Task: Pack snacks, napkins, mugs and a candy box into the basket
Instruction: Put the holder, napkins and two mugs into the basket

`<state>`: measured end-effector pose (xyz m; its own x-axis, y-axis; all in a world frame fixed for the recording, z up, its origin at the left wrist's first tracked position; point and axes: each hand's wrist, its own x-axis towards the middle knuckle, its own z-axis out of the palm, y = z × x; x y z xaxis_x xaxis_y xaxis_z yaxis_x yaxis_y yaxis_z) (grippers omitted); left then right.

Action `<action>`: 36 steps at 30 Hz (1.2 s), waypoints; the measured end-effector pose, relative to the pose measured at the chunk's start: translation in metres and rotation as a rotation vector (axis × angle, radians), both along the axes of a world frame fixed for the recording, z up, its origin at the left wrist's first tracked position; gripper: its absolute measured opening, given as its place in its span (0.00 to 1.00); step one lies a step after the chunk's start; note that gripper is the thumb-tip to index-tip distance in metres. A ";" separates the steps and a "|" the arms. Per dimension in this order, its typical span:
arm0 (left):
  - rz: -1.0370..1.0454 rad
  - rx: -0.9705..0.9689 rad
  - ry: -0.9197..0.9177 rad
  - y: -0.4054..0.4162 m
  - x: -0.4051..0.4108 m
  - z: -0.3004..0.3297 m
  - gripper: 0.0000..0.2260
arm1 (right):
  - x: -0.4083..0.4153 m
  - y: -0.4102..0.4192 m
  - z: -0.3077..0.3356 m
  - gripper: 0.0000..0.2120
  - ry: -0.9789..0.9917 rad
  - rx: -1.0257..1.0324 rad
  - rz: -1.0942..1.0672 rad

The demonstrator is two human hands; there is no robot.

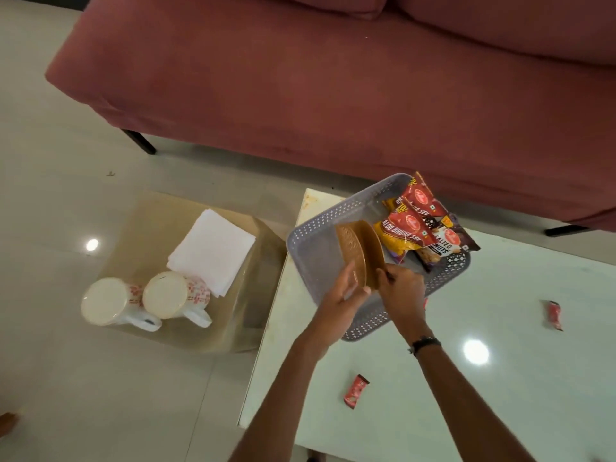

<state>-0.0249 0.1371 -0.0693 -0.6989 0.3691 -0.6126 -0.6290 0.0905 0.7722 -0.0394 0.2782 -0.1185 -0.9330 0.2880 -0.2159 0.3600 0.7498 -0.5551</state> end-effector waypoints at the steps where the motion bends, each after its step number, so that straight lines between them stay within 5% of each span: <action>1: -0.019 0.003 -0.014 0.009 -0.003 -0.001 0.26 | -0.002 0.007 -0.007 0.08 -0.021 0.009 -0.005; 17: 0.016 -0.082 -0.077 0.024 -0.016 -0.043 0.24 | -0.033 0.023 -0.050 0.07 -0.080 -0.008 0.010; 21: 0.261 -0.072 0.028 0.002 -0.018 -0.038 0.17 | -0.022 0.011 -0.020 0.11 0.137 0.062 -0.036; 25: 0.519 -0.254 0.152 -0.051 -0.028 -0.040 0.15 | -0.033 -0.037 0.001 0.09 0.326 -0.044 0.167; 30: 0.541 -0.549 0.151 -0.114 -0.034 -0.049 0.21 | -0.070 -0.127 -0.015 0.11 0.152 -0.210 0.440; 36: 0.407 -0.682 0.094 -0.138 -0.037 -0.076 0.26 | -0.101 -0.201 -0.049 0.14 -0.015 -0.169 0.499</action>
<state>-0.0619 -0.0009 -0.1457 -0.7583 -0.3608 -0.5430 -0.6491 0.3397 0.6807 -0.1401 0.0769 -0.1676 -0.9441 -0.2306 -0.2356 -0.0093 0.7329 -0.6803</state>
